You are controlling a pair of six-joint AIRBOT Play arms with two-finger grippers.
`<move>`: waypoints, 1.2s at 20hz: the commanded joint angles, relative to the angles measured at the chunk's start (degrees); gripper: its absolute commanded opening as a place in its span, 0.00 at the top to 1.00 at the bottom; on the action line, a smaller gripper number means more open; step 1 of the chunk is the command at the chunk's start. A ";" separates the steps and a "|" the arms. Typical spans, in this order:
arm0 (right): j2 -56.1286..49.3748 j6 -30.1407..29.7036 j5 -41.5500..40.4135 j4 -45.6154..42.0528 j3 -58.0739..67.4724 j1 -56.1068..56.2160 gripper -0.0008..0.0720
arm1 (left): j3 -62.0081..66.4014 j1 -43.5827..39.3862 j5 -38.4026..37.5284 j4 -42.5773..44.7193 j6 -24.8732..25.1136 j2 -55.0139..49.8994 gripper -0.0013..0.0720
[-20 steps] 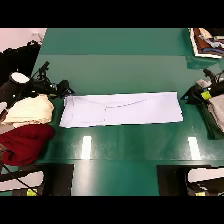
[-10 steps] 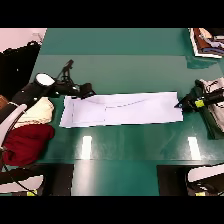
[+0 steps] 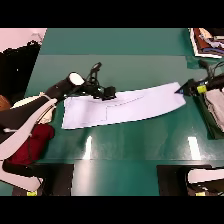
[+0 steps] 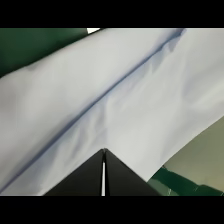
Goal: Fold the shirts.
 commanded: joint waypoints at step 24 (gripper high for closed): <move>-0.50 0.11 -21.14 11.85 13.81 52.06 0.96 | 11.23 22.91 -12.61 24.83 -6.03 16.17 0.95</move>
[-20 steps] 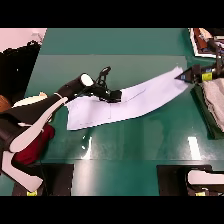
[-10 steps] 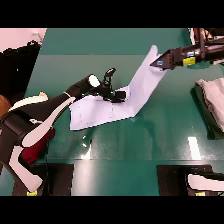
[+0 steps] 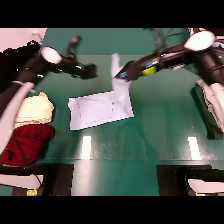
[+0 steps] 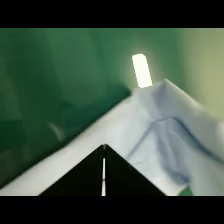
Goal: Fold the shirts.
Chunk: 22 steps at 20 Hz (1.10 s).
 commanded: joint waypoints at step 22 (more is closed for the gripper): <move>-3.43 1.57 -8.50 -11.04 -26.82 -17.88 0.08 | -0.09 16.17 -11.13 5.09 1.73 15.32 0.95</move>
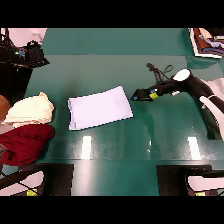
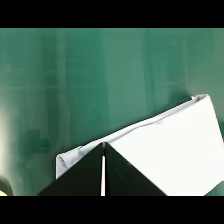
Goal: Fold the shirts.
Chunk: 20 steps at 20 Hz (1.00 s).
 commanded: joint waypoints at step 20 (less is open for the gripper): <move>-12.04 2.67 3.41 5.99 21.64 1.18 0.97 | 0.00 -2.64 1.05 -3.34 1.49 0.04 0.95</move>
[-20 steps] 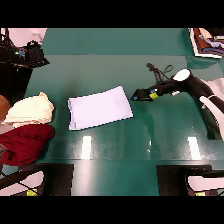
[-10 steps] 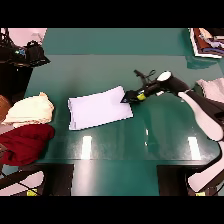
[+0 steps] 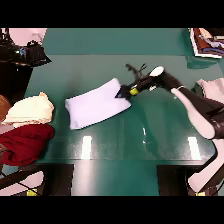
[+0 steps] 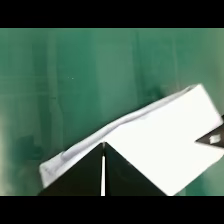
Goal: Fold the shirts.
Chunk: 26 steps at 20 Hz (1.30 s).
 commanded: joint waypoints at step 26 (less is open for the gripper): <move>21.68 3.10 -0.33 -9.35 13.57 -61.31 0.97 | 0.00 -22.84 10.60 0.42 -1.36 -0.02 0.95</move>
